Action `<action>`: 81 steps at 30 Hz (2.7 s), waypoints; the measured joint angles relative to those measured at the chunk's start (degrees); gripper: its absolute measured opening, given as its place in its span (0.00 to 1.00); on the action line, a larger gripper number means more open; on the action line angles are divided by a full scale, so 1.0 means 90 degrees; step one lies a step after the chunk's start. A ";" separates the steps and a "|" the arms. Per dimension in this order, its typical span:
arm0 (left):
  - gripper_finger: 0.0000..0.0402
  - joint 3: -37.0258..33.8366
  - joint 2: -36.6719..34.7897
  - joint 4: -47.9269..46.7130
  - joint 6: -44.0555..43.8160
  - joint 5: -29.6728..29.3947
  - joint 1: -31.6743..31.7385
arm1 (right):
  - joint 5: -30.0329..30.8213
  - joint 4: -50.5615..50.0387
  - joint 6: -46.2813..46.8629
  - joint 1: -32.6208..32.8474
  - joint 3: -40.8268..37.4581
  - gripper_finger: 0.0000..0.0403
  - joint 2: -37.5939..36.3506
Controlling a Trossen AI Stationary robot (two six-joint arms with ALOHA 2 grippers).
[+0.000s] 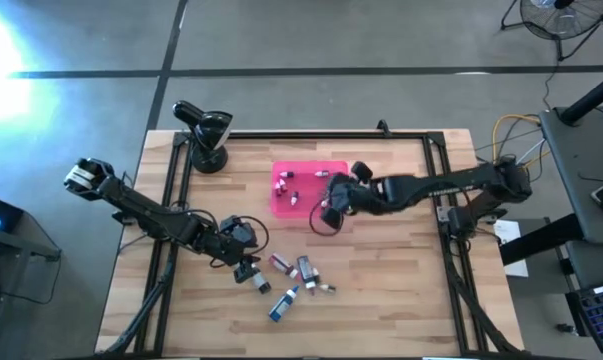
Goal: Pick & Place food coloring
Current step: Put the green food coloring bottle into the pink bin, then put the black food coloring bottle into the pink bin
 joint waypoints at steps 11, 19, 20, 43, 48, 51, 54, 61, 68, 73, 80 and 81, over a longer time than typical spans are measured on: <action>0.45 0.0000 -0.0002 0.0025 -0.0603 -0.0003 0.0000 | -0.0740 0.0043 -0.0266 -0.0062 0.0001 0.52 -0.0252; 0.45 -0.0002 -0.0002 0.0052 -0.0479 -0.0010 0.0018 | -0.2553 -0.0701 -0.0035 0.0735 -0.0153 0.55 0.0148; 0.45 -0.0002 -0.0001 0.0052 -0.0462 -0.0011 0.0029 | -0.2747 -0.0689 0.0061 0.0883 -0.0178 0.54 0.0224; 0.45 -0.0002 0.0554 0.0411 0.2738 0.0282 0.0048 | -0.2560 -0.0030 0.3108 0.2868 0.0226 0.54 0.1975; 0.45 -0.0002 0.0737 0.0390 0.3485 0.0704 0.0051 | -0.2560 -0.0053 0.4381 0.3176 0.0234 0.54 0.1968; 0.45 -0.0002 0.0709 -0.0059 0.3472 0.0912 0.0040 | -0.2560 -0.0086 0.5001 0.3351 0.0226 0.54 0.1968; 0.45 -0.0002 0.0567 -0.0878 0.3467 0.0922 -0.0092 | -0.2555 -0.0094 0.5347 0.3475 0.0223 0.54 0.1969; 0.45 -0.0002 0.0517 -0.0915 0.4889 0.0942 -0.0470 | -0.2150 -0.0101 0.5505 0.3494 0.0179 0.54 0.1971; 0.45 -0.0002 0.0932 -0.0443 0.5920 0.0924 -0.0426 | -0.2105 -0.0098 0.5399 0.3423 0.0175 0.54 0.1973; 0.45 -0.0002 0.1408 -0.0314 0.6039 0.0924 -0.0410 | -0.2106 -0.0097 0.5387 0.3423 0.0172 0.54 0.1975; 0.44 0.0065 0.1672 -0.0064 0.5789 0.1144 -0.0341 | -0.2108 -0.0097 0.5358 0.3423 0.0149 0.54 0.1975; 0.44 0.0070 0.1657 -0.0066 0.5711 0.1220 -0.0330 | -0.2108 -0.0097 0.5355 0.3423 0.0143 0.54 0.1978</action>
